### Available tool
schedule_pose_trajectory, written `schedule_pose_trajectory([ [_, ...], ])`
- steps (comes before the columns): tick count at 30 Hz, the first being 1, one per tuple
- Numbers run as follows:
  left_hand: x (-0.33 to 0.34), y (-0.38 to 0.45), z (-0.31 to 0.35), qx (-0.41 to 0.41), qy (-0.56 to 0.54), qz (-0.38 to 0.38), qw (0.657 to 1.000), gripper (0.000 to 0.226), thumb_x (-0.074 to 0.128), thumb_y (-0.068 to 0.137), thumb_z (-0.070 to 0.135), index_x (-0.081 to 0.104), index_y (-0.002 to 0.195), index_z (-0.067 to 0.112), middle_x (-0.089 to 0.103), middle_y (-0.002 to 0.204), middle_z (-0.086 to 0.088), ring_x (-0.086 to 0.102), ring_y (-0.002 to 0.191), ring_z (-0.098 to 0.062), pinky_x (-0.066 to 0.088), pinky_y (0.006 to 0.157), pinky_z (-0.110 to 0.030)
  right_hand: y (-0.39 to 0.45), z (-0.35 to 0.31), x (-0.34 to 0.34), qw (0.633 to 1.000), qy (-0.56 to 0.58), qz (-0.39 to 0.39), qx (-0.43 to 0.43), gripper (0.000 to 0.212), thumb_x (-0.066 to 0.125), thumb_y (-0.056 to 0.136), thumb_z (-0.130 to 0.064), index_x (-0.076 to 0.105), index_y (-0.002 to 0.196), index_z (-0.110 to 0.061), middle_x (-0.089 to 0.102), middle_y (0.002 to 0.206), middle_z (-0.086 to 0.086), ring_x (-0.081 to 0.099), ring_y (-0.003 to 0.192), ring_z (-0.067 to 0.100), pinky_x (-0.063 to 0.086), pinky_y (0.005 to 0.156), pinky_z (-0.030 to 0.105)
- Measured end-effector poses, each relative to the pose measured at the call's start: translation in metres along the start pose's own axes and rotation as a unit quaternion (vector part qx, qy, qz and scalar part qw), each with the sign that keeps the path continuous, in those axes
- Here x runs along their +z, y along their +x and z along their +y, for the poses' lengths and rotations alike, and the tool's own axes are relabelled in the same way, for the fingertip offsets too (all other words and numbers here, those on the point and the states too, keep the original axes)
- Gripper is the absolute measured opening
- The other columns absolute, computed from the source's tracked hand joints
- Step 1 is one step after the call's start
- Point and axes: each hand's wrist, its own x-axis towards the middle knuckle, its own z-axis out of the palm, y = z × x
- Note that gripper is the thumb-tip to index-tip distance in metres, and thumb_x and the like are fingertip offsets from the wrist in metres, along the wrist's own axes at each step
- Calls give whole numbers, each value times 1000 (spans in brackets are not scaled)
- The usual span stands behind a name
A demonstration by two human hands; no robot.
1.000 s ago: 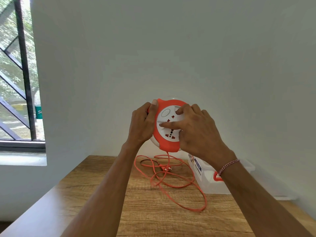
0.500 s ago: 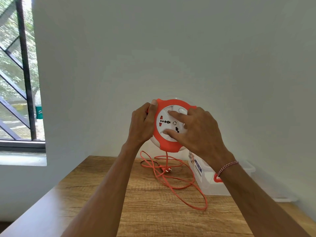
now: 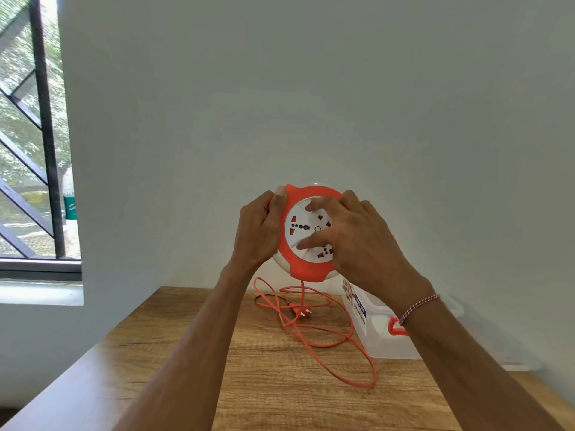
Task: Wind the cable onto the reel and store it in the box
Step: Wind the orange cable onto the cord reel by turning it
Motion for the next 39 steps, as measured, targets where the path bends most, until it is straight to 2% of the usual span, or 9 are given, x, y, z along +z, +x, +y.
schedule_pose_trajectory([
  [5,0,1,-2,5,7,-3,1000,54,36,100,48,67,91,5,74,79,-7,72,66,-20,62,65,-43,0,0,1,1000,-27,2,3,51,88,64,-32,71,111,-43,57,129,3,46,109,28,44,81,43],
  [9,-2,2,-3,-8,-3,2,1000,55,36,100,49,68,94,5,75,83,-5,73,68,-19,64,66,-42,-1,-2,10,999,-36,10,30,62,83,71,-37,58,127,-48,52,130,8,47,111,31,46,85,45],
  [13,-2,2,-3,-9,-5,8,1000,57,36,103,47,66,91,0,73,80,-14,72,67,-25,60,64,-53,-3,-4,12,994,2,62,92,58,68,77,-50,54,133,-44,60,112,10,58,98,27,49,82,43],
  [17,0,2,-1,-3,-2,5,1000,57,35,101,48,66,89,3,73,77,-11,70,64,-22,61,64,-50,-1,-8,10,983,44,102,144,66,61,76,-70,63,128,-29,74,101,7,70,83,26,55,76,38],
  [22,1,1,0,-4,-6,2,1000,53,36,101,46,67,92,5,74,79,-5,72,66,-17,62,63,-41,1,-4,6,989,60,96,100,56,64,83,-58,65,125,-19,72,107,7,63,93,25,55,80,38],
  [26,-1,2,-1,-6,-3,5,1000,54,35,101,47,67,93,4,74,81,-8,72,67,-21,62,66,-46,1,4,5,989,89,113,32,26,76,82,-23,74,107,-17,68,110,9,57,99,26,57,77,40],
  [28,-1,3,-1,-9,-6,6,1000,56,35,100,48,67,93,4,74,82,-9,72,68,-23,62,67,-48,1,5,4,993,95,75,4,28,79,76,-12,76,103,-21,64,121,8,53,110,29,55,84,42],
  [33,0,3,-2,-11,-7,2,1000,55,35,99,50,68,94,7,75,83,-5,73,69,-20,63,68,-46,1,-2,2,999,23,-41,10,61,89,65,-24,67,119,-38,47,144,5,39,128,29,47,97,47],
  [39,0,3,-2,2,2,2,1000,53,36,101,48,68,94,7,75,83,-5,73,68,-19,63,66,-47,0,-2,8,999,-19,-7,26,67,88,63,-37,61,124,-44,56,129,9,50,112,32,48,83,45],
])
